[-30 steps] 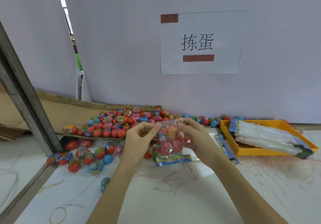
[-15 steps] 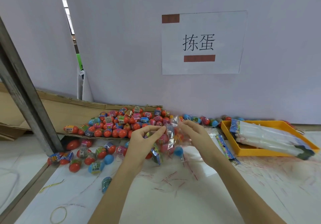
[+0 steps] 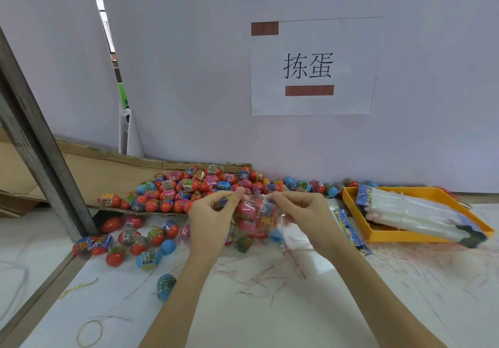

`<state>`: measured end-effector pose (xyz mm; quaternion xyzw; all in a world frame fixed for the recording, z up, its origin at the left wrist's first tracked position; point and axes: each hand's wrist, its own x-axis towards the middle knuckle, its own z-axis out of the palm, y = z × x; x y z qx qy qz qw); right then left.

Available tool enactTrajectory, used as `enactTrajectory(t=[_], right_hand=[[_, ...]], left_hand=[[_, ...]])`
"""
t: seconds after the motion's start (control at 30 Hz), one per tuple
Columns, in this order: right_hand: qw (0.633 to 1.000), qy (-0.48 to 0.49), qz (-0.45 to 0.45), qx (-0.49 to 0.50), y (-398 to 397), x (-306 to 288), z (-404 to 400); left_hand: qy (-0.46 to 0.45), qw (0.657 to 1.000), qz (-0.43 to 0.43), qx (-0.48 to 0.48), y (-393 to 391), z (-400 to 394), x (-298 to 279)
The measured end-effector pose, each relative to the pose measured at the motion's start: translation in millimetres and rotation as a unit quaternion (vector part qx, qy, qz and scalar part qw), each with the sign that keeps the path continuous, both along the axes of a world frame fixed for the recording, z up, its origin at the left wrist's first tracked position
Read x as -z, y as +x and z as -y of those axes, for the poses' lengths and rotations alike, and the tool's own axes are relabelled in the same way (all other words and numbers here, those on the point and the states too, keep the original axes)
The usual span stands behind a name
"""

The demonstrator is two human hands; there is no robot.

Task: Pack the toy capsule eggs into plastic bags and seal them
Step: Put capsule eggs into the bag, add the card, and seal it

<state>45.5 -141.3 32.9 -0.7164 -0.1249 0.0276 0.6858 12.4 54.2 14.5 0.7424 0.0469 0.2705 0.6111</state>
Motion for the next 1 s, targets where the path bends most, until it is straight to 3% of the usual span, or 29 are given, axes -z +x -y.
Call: enactTrajectory(t=[0.2,0.4,0.57,0.73,0.87,1.0], right_hand=[[0.991,0.112,-0.068,0.025,-3.0,-2.9,-7.7],[0.984,0.135,-0.114,0.031,-3.9,-2.7,-12.9],[0.973,0.183,-0.139,0.025,-1.3,-2.2,-6.4],[0.938,0.298,-0.174,0.027,4.7,-0.5,2.0],[0.958,0.242,-0.150,-0.028,1.4,-1.1,0.6],[0.988,0.103,-0.100,-0.051,-1.4,1.3,-4.3]], left_hand=[[0.015,0.999,0.035,-0.033,-2.2,8.6,-3.4],[0.029,0.997,0.057,-0.042,-1.3,7.6,-0.2],[-0.008,0.998,0.049,0.031,-2.4,8.2,-0.5],[-0.102,0.984,-0.056,0.133,1.2,6.8,-0.6],[-0.164,0.980,-0.037,0.105,2.6,0.0,1.0],[-0.129,0.991,-0.029,0.029,7.4,-9.2,5.4]])
